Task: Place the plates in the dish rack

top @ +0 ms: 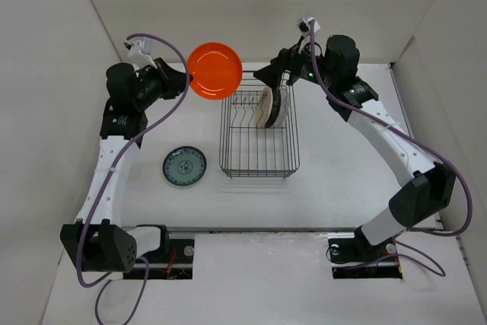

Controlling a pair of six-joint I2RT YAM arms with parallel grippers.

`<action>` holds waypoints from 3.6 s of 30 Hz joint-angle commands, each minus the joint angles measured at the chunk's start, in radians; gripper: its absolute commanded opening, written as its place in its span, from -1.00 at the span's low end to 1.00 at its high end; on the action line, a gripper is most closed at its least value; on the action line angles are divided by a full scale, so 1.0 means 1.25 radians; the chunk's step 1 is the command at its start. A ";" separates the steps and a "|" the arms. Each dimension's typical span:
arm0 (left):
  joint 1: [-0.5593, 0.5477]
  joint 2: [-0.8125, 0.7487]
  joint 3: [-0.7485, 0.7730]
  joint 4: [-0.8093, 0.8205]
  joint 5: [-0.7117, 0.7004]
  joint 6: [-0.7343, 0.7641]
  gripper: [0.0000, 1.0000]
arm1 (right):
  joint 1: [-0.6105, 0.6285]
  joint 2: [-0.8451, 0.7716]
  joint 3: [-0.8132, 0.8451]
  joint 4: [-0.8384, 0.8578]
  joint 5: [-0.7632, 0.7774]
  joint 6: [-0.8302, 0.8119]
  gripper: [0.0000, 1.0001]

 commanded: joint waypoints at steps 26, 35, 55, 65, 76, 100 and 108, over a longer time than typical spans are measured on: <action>0.071 0.075 -0.044 0.070 0.039 -0.118 1.00 | 0.153 0.039 0.053 -0.054 0.442 0.215 -1.00; 0.113 0.114 0.007 -0.172 -0.318 -0.118 1.00 | 0.257 0.287 0.370 -0.624 1.133 0.313 -1.00; 0.139 0.129 0.025 -0.210 -0.342 -0.111 1.00 | 0.271 0.402 0.433 -0.662 1.132 0.345 -1.00; 0.139 0.129 0.025 -0.210 -0.334 -0.111 1.00 | 0.271 0.489 0.496 -0.632 1.082 0.322 -1.00; 0.139 0.129 0.025 -0.210 -0.342 -0.111 1.00 | 0.264 0.540 0.503 -0.632 1.058 0.322 -0.99; 0.146 -0.175 -0.317 -0.335 -0.436 -0.236 1.00 | 0.316 0.193 0.394 -0.478 0.909 0.094 0.83; 0.129 -0.155 -0.483 -0.316 -0.345 -0.277 0.97 | 0.330 0.087 0.298 -0.406 0.725 0.013 0.86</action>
